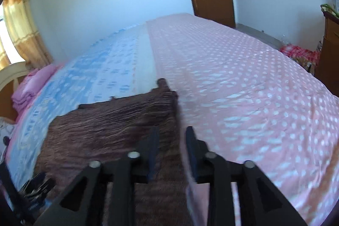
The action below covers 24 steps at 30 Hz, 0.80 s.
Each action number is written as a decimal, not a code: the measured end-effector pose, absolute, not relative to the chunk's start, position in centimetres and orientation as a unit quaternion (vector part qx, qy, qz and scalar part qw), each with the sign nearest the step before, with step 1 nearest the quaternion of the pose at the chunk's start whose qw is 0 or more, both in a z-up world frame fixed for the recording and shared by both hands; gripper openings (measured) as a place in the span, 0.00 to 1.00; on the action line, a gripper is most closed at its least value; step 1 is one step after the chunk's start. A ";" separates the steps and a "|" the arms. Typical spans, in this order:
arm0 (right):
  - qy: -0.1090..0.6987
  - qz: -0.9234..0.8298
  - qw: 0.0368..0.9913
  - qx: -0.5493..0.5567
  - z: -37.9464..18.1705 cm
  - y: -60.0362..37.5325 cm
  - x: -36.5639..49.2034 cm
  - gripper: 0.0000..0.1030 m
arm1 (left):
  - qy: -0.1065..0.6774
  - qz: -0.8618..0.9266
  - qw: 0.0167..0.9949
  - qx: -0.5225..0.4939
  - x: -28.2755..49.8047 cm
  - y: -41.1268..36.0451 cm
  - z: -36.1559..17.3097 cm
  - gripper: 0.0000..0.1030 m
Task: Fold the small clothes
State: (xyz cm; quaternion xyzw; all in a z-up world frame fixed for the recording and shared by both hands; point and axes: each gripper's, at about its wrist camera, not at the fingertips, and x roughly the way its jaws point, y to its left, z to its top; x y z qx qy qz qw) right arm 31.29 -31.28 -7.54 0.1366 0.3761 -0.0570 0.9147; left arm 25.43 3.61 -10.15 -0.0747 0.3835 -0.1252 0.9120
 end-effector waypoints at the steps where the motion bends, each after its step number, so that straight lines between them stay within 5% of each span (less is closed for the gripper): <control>1: 0.395 -0.054 0.906 0.143 -8.7 -31.3 32.0 0.37 | 0.382 -0.128 0.912 -0.080 25.4 3.8 -10.2 0.90; 5: 0.411 -0.048 0.901 0.132 -11.1 -30.2 31.9 0.35 | 0.379 -0.136 0.910 -0.096 25.4 4.1 -10.2 0.91; 8: 0.406 -0.043 0.904 0.124 -11.2 -29.6 31.2 0.11 | 0.378 -0.137 0.910 -0.098 25.4 4.2 -10.2 0.91; 10: 0.404 -0.062 0.907 0.104 -10.6 -29.6 30.7 0.03 | 0.378 -0.138 0.910 -0.099 25.4 4.2 -10.2 0.91; 19: 0.368 -0.083 0.921 0.097 -9.3 -30.4 28.2 0.00 | 0.376 -0.140 0.910 -0.103 25.4 4.3 -10.1 0.91; 22: 0.352 -0.053 0.929 0.104 -7.6 -29.6 29.8 0.08 | 0.377 -0.139 0.910 -0.102 25.4 4.2 -10.1 0.91; 24: 0.360 -0.048 0.926 0.102 -7.8 -29.2 31.6 0.43 | 0.377 -0.139 0.910 -0.101 25.4 4.2 -10.1 0.91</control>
